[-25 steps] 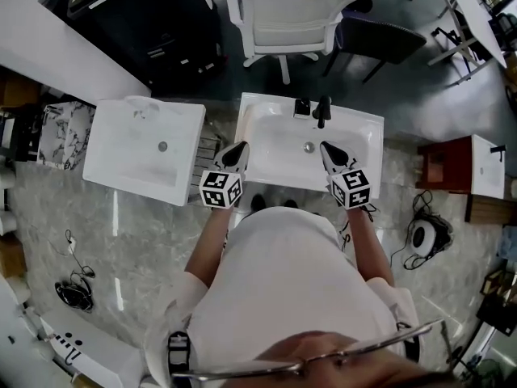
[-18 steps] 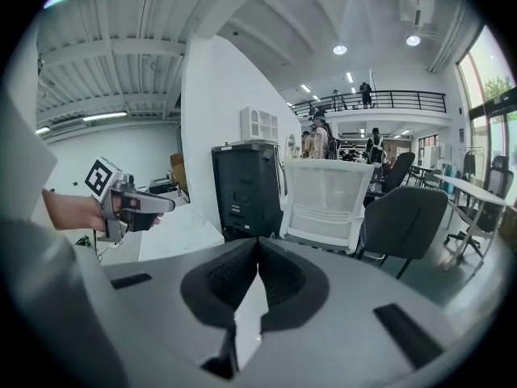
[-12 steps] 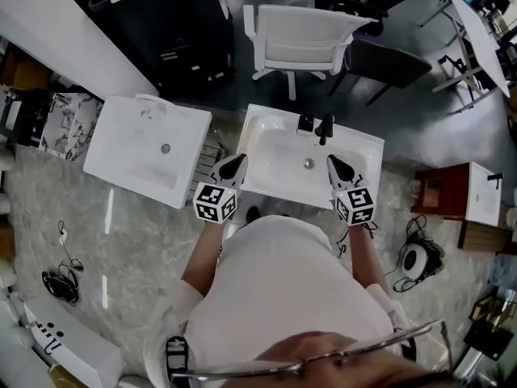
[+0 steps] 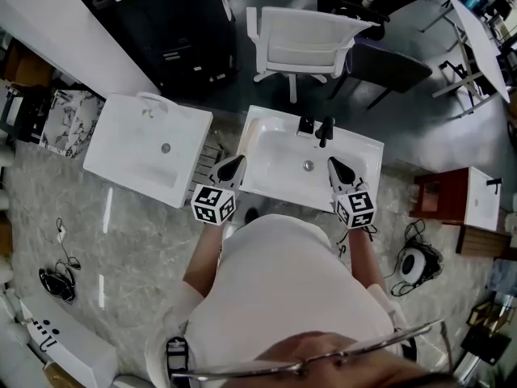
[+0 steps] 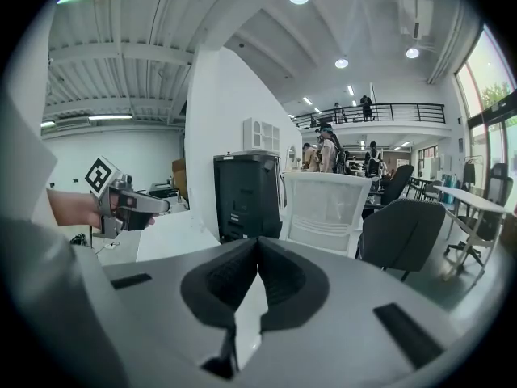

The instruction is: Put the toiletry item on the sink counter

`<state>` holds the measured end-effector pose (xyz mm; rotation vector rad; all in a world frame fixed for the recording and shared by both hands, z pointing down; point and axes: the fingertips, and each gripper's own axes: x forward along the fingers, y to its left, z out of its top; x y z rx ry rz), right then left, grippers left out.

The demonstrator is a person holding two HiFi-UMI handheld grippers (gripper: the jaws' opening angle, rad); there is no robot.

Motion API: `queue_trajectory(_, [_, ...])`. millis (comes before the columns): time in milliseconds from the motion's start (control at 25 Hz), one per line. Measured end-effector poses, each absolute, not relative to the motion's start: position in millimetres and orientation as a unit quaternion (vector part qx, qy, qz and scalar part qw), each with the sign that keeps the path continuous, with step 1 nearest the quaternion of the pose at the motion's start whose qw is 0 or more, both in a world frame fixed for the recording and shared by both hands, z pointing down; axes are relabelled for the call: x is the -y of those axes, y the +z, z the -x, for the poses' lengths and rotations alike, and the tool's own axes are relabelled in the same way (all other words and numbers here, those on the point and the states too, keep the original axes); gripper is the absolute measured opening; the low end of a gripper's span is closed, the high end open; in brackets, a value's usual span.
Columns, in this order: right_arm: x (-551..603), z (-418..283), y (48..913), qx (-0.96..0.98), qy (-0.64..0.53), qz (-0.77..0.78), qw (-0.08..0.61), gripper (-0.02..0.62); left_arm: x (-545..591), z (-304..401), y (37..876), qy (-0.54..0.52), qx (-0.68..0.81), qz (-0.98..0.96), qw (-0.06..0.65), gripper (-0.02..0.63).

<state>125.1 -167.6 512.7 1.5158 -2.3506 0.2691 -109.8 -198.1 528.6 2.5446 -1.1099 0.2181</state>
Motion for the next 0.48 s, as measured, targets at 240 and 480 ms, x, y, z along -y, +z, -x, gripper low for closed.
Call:
queue_trajectory(240, [166.0, -124.7, 509.9, 0.825, 0.094, -0.532, 0.164, 0.006, 197.9, 111.3, 527.9, 0.076, 0.393, -0.899, 0.18, 0.005])
queue_trajectory(480, [160.9, -125.1, 508.7, 0.825, 0.093, -0.533, 0.163, 0.006, 195.6, 112.3, 527.0, 0.073, 0.392, -0.899, 0.183, 0.005])
